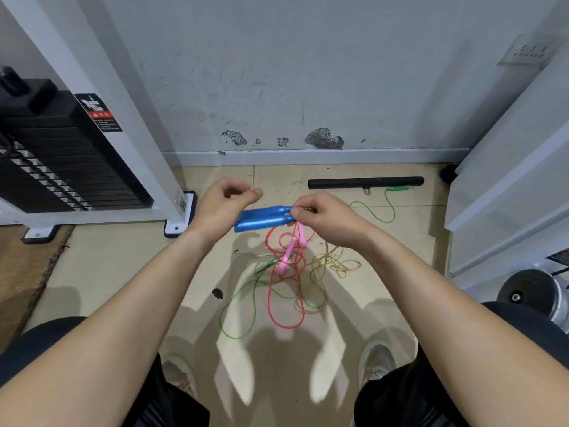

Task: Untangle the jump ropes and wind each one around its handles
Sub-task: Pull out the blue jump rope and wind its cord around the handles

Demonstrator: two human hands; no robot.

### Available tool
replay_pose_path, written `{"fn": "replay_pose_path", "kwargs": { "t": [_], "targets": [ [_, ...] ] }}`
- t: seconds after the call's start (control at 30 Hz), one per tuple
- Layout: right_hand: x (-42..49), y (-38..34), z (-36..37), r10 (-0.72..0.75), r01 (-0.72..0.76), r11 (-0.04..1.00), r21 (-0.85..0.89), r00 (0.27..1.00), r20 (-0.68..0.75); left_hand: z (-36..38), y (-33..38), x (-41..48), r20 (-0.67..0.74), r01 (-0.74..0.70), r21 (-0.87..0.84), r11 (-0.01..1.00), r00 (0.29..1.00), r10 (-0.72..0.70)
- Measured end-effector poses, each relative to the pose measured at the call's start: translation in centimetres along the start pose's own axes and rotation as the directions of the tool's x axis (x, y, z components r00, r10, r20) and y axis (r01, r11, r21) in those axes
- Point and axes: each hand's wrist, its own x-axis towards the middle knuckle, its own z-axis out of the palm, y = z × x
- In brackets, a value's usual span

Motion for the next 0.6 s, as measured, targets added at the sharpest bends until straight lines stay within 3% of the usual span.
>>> {"fn": "replay_pose_path", "kwargs": {
  "t": [0.03,0.1,0.2,0.3,0.47,0.6],
  "targets": [
    [0.0,-0.1,0.0,0.009,-0.007,0.999,-0.048,1.000,0.030,-0.1,0.1,0.0,0.031,-0.084,0.080,0.993,0.996,0.082],
    [-0.2,-0.6,0.4,0.019,-0.009,0.993,-0.118,0.996,0.086,0.5,0.4,-0.5,0.242,-0.178,0.099,0.979,0.959,0.150],
    [-0.4,-1.1,0.9,0.012,0.006,0.991,-0.134,0.990,0.137,2.5,0.3,-1.8,0.496,-0.154,0.123,0.980,0.865,0.074],
    [-0.4,-1.0,1.2,0.001,0.012,0.994,-0.113,0.994,0.113,3.7,0.0,-2.8,0.549,-0.122,0.096,0.988,0.835,0.050],
    [-0.1,-0.3,0.9,-0.006,0.006,1.000,-0.007,0.996,-0.090,4.0,0.6,-3.2,0.547,-0.092,-0.024,0.995,0.833,0.090],
    [0.2,0.2,-0.6,-0.033,0.023,0.985,0.173,0.998,0.052,3.5,1.1,-2.8,0.538,-0.061,-0.061,0.996,0.839,0.084]
  ]
}}
